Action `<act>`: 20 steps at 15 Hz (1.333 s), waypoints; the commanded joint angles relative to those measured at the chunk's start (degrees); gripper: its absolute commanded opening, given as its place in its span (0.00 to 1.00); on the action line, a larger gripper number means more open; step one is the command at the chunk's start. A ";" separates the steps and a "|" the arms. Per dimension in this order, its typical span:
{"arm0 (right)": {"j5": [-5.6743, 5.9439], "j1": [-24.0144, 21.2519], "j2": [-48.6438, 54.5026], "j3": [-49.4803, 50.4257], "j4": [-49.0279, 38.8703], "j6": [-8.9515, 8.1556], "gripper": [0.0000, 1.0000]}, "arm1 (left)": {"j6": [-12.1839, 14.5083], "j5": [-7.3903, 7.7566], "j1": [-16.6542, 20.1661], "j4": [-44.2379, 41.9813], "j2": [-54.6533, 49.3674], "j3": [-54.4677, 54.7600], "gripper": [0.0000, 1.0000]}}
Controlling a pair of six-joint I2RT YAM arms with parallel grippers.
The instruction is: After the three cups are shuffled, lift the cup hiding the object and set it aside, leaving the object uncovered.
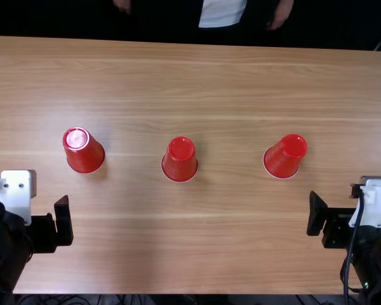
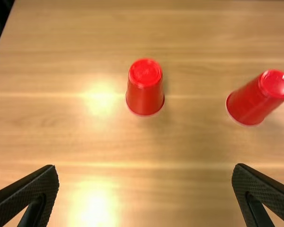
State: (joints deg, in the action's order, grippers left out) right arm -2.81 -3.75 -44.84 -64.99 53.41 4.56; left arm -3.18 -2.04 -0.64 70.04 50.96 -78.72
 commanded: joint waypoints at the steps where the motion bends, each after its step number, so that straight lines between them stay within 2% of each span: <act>1: 0.49 2.78 -2.09 -2.86 2.03 -0.13 1.00 | 0.23 -1.01 0.56 3.47 3.09 -3.64 1.00; 4: 0.49 8.67 -6.66 -5.41 11.83 -0.65 1.00 | 0.23 -1.01 0.56 11.49 7.49 -5.22 1.00; 11: 0.07 9.64 -9.92 -7.43 12.78 -0.65 1.00 | 0.12 -0.91 0.47 12.75 9.95 -5.22 1.00; 13: -0.04 13.77 -13.61 -11.12 12.47 -0.87 1.00 | 0.12 -0.91 0.03 12.75 10.65 -5.22 1.00; 15: -0.04 18.69 -18.97 -15.69 12.05 -2.55 1.00 | 0.12 -0.80 -0.06 12.65 10.74 -5.13 1.00; 20: -0.04 27.65 -32.86 -22.90 8.67 -3.08 1.00 | 0.12 -0.49 -0.06 12.65 12.06 -4.78 1.00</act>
State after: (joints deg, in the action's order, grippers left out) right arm -2.76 23.14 -77.38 -85.71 61.52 2.11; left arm -3.20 -2.57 -0.67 82.74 62.98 -82.35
